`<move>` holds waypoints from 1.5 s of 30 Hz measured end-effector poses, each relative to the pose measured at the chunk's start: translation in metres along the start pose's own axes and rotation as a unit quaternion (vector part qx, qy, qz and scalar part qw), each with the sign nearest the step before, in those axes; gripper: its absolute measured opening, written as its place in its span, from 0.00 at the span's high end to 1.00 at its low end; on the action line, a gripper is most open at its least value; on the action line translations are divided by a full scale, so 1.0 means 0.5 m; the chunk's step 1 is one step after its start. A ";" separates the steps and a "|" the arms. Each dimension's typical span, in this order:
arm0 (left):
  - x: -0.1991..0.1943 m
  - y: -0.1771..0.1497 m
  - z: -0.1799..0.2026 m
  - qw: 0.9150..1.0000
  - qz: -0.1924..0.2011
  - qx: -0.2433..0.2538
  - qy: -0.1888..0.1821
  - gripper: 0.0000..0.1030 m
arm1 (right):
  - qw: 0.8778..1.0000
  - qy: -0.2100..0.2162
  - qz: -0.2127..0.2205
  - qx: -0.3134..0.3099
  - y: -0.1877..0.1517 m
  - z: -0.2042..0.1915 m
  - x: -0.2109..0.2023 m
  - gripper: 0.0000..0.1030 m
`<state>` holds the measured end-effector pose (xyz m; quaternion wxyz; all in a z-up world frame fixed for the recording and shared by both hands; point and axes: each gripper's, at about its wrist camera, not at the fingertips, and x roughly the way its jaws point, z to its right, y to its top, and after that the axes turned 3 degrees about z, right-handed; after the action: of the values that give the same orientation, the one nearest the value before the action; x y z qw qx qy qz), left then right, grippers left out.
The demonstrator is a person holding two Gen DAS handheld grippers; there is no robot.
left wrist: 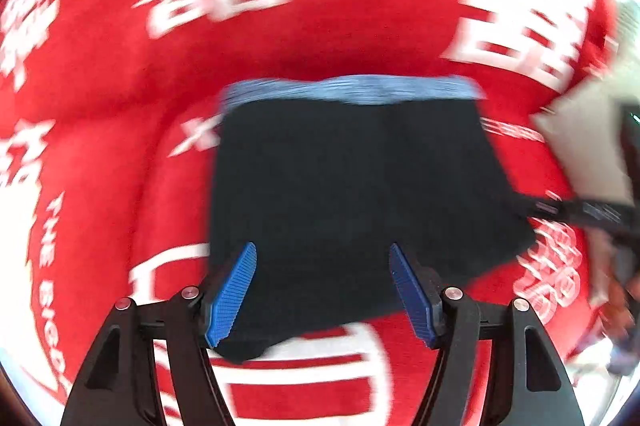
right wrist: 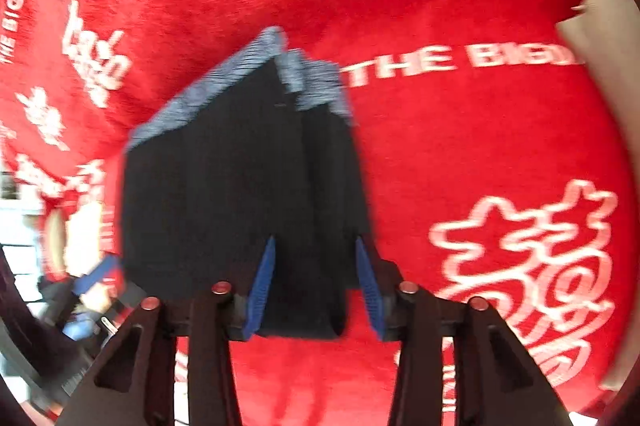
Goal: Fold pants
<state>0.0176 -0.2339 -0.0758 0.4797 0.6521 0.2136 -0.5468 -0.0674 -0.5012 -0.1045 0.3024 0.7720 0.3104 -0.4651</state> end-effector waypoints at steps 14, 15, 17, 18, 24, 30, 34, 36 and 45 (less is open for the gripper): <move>0.099 -0.018 -0.082 0.994 -0.066 -0.087 0.023 0.11 | 0.994 -0.027 0.068 -0.082 -0.013 -0.149 -0.062 0.55; 0.100 -0.020 -0.086 0.994 -0.066 -0.089 0.021 0.11 | 0.994 -0.027 0.059 -0.089 -0.016 -0.152 -0.053 0.55; 0.102 -0.019 -0.087 0.993 -0.067 -0.091 0.019 0.09 | 0.994 -0.037 0.037 -0.099 -0.023 -0.155 -0.018 0.55; 0.104 -0.018 -0.087 0.993 -0.068 -0.090 0.018 0.08 | 0.993 -0.045 0.025 -0.101 -0.025 -0.152 0.002 0.55; 0.104 -0.022 -0.088 0.994 -0.067 -0.089 0.019 0.07 | 0.989 -0.074 0.017 -0.126 -0.047 -0.145 0.054 0.54; 0.096 -0.015 -0.086 0.994 -0.073 -0.080 0.020 0.07 | 0.991 -0.068 0.015 -0.113 -0.045 -0.144 0.060 0.49; 0.067 0.019 -0.088 0.996 -0.044 -0.060 0.042 0.07 | 0.989 -0.080 0.019 -0.123 -0.051 -0.158 0.067 0.47; 0.059 0.053 -0.097 0.997 -0.025 -0.057 0.050 0.07 | 0.989 -0.080 0.019 -0.120 -0.053 -0.163 0.071 0.44; 0.165 0.151 -0.131 0.993 -0.047 -0.080 0.077 0.07 | 0.989 -0.076 0.024 -0.121 -0.064 -0.177 0.082 0.42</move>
<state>0.1374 -0.2317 -0.1255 0.4864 0.6406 0.3237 -0.4983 -0.0296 -0.4063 -0.1134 0.4277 0.6990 0.3220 -0.4741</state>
